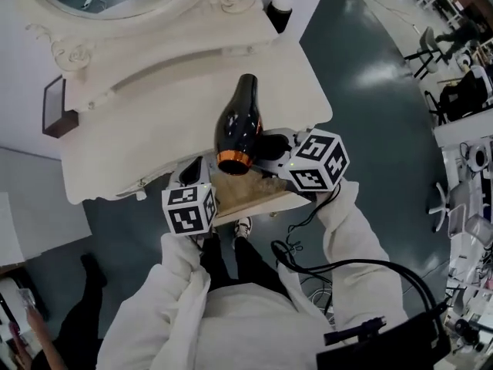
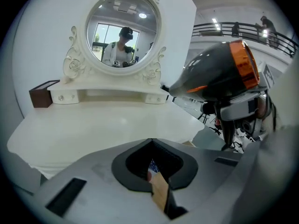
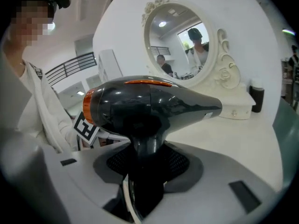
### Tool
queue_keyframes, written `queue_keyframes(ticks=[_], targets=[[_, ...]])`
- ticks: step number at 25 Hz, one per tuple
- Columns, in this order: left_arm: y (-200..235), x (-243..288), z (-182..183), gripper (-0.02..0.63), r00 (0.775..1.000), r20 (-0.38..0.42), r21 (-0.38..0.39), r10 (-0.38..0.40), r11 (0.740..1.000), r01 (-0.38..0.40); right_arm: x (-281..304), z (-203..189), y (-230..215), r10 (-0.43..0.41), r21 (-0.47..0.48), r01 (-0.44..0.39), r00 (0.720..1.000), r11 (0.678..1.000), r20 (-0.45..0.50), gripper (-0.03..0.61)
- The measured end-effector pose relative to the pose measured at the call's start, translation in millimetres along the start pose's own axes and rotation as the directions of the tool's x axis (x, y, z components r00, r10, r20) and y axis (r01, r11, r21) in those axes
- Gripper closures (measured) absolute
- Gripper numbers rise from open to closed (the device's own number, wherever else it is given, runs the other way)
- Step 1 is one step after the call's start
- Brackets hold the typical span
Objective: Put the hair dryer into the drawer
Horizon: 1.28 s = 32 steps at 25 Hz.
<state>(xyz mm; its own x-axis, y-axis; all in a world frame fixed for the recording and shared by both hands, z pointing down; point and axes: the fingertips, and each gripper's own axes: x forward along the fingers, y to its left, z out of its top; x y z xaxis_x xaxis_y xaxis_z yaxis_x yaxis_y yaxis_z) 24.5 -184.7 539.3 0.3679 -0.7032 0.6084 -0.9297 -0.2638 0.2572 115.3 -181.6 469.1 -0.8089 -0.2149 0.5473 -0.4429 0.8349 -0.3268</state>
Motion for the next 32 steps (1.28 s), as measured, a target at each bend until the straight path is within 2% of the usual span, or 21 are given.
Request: queue_keyframes(ticks=[3, 5, 10, 15, 26, 29, 32], targets=[[2, -7, -12, 0.618, 1.000, -0.005, -0.025, 0.029, 0.999, -0.029, 1, -19, 14, 0.106, -0.052, -0.111, 0.991, 0.993, -0.088, 0.350], [3, -12, -19, 0.618, 0.999, -0.007, -0.034, 0.045, 0.998, -0.045, 2, -34, 22, 0.170, -0.068, -0.182, 0.973, 0.981, -0.155, 0.350], [11, -20, -28, 0.618, 0.996, -0.017, -0.054, 0.088, 0.995, -0.089, 7, -68, 41, 0.279, -0.087, -0.319, 0.911, 0.944, -0.304, 0.350], [17, -20, -33, 0.618, 0.993, -0.017, -0.070, 0.113, 0.991, -0.114, 8, -88, 60, 0.365, -0.088, -0.427, 0.849, 0.900, -0.381, 0.350], [19, -22, -58, 0.618, 0.988, -0.056, -0.091, 0.145, 0.985, -0.149, 4, -132, 82, 0.457, -0.021, -0.527, 0.754, 0.850, -0.472, 0.350], [17, -22, -63, 0.618, 0.988, -0.063, -0.081, 0.144, 0.986, -0.149, 10, -148, 82, 0.455, 0.003, -0.530, 0.727, 0.848, -0.514, 0.350], [16, -23, -65, 0.618, 0.987, -0.067, -0.076, 0.147, 0.985, -0.152, 15, -161, 78, 0.444, 0.021, -0.518, 0.711, 0.855, -0.545, 0.350]])
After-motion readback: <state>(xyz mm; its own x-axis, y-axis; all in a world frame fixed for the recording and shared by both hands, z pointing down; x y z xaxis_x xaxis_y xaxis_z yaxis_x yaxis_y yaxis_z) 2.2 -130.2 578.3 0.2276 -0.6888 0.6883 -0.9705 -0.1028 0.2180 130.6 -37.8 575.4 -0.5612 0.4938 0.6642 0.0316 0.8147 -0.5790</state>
